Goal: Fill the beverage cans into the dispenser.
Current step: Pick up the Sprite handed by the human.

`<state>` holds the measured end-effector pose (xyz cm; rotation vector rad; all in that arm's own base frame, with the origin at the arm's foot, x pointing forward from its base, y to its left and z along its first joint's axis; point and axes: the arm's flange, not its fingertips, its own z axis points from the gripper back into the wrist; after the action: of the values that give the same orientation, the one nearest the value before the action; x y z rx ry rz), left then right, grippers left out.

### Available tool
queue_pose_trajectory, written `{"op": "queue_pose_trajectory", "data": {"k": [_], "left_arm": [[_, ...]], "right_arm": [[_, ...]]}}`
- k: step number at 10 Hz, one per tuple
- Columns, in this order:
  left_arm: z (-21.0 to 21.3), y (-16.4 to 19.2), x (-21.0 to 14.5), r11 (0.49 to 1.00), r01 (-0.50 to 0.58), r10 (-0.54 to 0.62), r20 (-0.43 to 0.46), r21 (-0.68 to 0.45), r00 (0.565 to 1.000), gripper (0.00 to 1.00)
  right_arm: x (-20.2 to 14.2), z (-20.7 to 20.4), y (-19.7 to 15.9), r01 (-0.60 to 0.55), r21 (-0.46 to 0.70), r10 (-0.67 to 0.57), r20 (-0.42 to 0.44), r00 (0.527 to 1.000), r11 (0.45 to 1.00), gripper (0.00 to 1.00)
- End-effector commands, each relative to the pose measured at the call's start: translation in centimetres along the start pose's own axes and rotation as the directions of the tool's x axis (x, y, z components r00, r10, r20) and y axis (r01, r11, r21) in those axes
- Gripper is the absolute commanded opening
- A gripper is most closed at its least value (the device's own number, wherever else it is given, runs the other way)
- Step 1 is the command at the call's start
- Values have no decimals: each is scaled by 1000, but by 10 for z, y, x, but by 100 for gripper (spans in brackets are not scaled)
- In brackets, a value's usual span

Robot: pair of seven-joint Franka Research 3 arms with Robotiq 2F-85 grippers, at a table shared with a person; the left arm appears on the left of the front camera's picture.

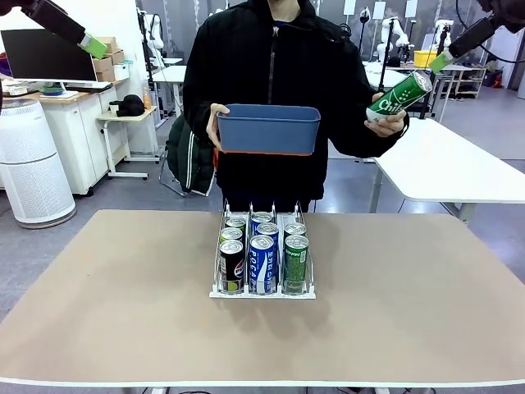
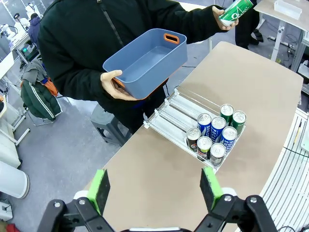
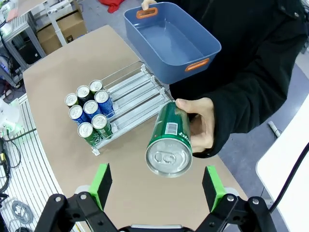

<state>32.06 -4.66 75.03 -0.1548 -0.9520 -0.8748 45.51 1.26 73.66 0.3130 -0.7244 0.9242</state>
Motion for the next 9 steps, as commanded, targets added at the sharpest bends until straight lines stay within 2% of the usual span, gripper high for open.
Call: {"op": "queue_pose_trajectory", "data": {"k": [1,4,6,9], "left_arm": [[-2,1,-1,1000,-6,6,-5,3,1000,100],[-2,1,-1,1000,-6,6,-5,3,1000,100],[-2,1,-1,1000,-6,6,-5,3,1000,100],[-2,1,-1,1000,-6,6,-5,3,1000,100]], "right_arm": [[3,-9,-9,-26,20,26,8,1000,999,100],[5,-28,-15,-34,-16,34,-6,999,999,100],[3,-36,-15,-17,47,17,-3,1000,999,100],[-1,-45,-18,-13,74,14,-16,1000,997,100]]}}
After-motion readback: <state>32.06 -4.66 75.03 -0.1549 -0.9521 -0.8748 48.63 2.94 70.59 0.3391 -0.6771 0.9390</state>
